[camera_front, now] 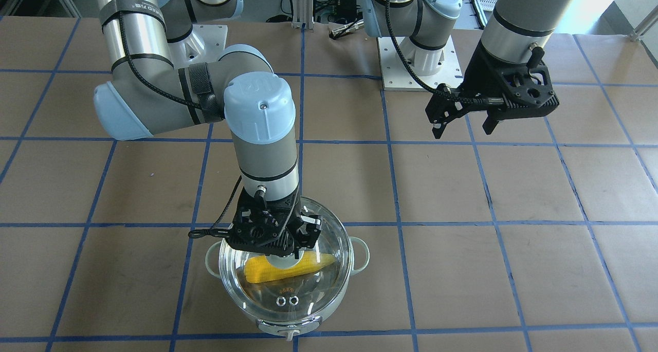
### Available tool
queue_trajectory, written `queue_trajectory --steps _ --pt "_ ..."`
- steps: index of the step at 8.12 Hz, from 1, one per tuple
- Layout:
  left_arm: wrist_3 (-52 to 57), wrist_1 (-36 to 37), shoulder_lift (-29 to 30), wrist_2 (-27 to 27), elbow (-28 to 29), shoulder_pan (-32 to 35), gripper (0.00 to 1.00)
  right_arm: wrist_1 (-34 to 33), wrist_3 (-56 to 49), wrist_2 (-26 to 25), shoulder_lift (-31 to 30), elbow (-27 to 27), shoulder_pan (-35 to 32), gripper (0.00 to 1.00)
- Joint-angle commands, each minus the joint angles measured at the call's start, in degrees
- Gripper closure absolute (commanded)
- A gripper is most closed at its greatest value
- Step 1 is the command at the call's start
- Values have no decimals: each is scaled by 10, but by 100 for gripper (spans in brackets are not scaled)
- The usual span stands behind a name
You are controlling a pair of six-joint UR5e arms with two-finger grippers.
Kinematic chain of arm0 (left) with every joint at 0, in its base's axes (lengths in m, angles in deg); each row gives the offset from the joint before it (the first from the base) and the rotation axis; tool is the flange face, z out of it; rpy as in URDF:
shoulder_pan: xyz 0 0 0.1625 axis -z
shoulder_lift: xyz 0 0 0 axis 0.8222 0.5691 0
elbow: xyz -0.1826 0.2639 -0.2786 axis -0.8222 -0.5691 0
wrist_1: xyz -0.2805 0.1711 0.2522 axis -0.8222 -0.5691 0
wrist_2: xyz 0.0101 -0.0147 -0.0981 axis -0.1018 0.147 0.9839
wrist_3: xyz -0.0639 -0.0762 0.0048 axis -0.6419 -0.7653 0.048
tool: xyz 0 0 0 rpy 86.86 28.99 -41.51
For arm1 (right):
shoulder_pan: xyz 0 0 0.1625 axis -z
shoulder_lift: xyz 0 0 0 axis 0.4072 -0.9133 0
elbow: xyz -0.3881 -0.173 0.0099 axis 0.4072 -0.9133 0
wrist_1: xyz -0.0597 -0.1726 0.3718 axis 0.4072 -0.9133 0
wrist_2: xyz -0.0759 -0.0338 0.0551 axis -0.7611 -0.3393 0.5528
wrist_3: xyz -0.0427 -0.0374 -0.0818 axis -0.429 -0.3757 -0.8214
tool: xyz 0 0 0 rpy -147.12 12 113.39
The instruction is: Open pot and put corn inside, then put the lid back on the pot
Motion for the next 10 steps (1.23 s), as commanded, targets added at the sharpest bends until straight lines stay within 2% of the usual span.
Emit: queue_trajectory --steps 1,10 --pt "-1 2 -1 -1 -6 -1 0 1 5 0 -1 1 -1 65" --pt "1 2 0 -1 -4 -1 0 1 2 5 1 3 -2 65"
